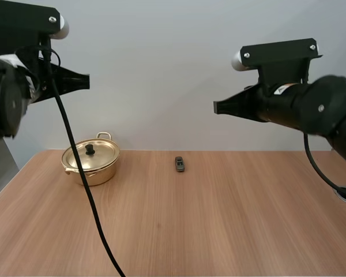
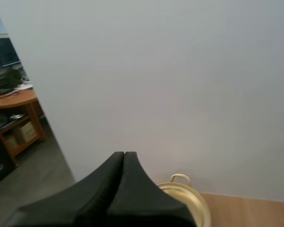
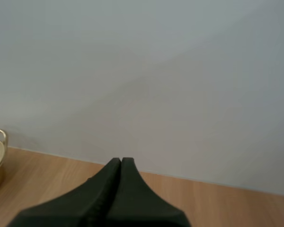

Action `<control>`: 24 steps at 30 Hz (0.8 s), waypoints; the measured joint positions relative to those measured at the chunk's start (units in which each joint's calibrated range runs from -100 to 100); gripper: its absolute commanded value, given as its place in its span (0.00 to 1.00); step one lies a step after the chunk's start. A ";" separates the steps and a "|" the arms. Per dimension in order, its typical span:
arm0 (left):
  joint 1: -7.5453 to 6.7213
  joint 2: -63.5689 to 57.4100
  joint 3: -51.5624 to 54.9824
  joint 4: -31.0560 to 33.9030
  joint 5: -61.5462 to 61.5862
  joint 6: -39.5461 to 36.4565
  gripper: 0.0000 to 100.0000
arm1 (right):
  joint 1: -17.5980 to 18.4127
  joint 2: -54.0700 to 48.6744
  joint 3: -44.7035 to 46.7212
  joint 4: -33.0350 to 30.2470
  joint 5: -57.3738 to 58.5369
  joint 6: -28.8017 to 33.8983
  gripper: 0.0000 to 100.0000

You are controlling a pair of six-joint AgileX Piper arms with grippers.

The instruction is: Open the pot, put the car inside, and close it

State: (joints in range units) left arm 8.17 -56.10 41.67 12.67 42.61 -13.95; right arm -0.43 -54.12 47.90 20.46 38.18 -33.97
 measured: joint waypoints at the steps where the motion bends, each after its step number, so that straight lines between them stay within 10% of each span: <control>1: 0.65 2.05 -1.67 0.00 2.78 0.91 0.00 | 0.00 2.05 -2.14 0.75 2.71 -0.10 0.00; 13: 1.29 25.58 -25.57 -6.46 32.66 10.93 0.00 | 3.79 25.20 -26.52 -2.09 34.51 -1.97 0.00; 21: 1.29 40.71 -28.04 -4.04 28.34 12.06 0.00 | 3.79 40.33 -37.56 -1.40 41.99 -0.92 0.00; 24: 1.29 44.95 -28.04 -6.70 21.44 9.55 0.17 | 3.79 42.72 -37.56 -1.52 36.59 -1.51 0.27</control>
State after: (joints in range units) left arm 9.46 -11.15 13.63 5.97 64.05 -4.40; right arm 3.36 -11.40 10.34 18.94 74.77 -35.48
